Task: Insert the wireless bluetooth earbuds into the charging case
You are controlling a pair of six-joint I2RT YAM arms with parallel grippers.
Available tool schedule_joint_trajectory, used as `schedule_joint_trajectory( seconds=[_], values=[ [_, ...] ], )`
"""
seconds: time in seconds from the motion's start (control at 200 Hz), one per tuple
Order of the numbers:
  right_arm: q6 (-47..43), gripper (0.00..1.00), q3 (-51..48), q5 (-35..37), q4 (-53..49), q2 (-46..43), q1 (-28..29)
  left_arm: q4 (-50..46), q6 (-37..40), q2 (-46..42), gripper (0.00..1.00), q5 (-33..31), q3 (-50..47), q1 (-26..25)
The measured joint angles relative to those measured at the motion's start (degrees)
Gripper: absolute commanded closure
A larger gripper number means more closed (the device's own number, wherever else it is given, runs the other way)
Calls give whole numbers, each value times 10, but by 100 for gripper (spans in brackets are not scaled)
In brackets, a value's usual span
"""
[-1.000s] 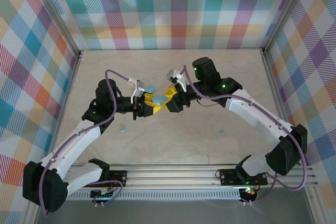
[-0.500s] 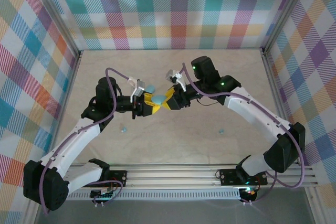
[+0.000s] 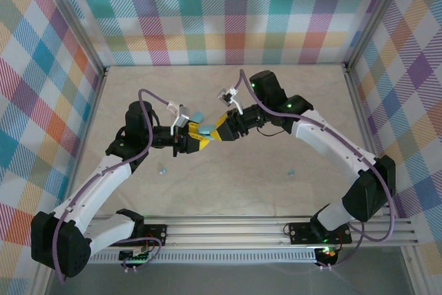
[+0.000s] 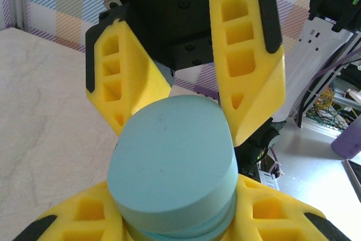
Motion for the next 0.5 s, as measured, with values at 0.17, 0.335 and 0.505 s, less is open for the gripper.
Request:
schedule_joint_trajectory(
  seconds=[0.17,0.335,0.505],
  values=[
    [34,33,16,22,18,7,0,-3,9,0,100,4,0,-8],
    [47,30,20,78,19,7,-1,-10,15,0,100,4,0,-10],
    [56,26,20,107,18,7,-7,-12,15,0,100,-6,0,-10]
  ],
)
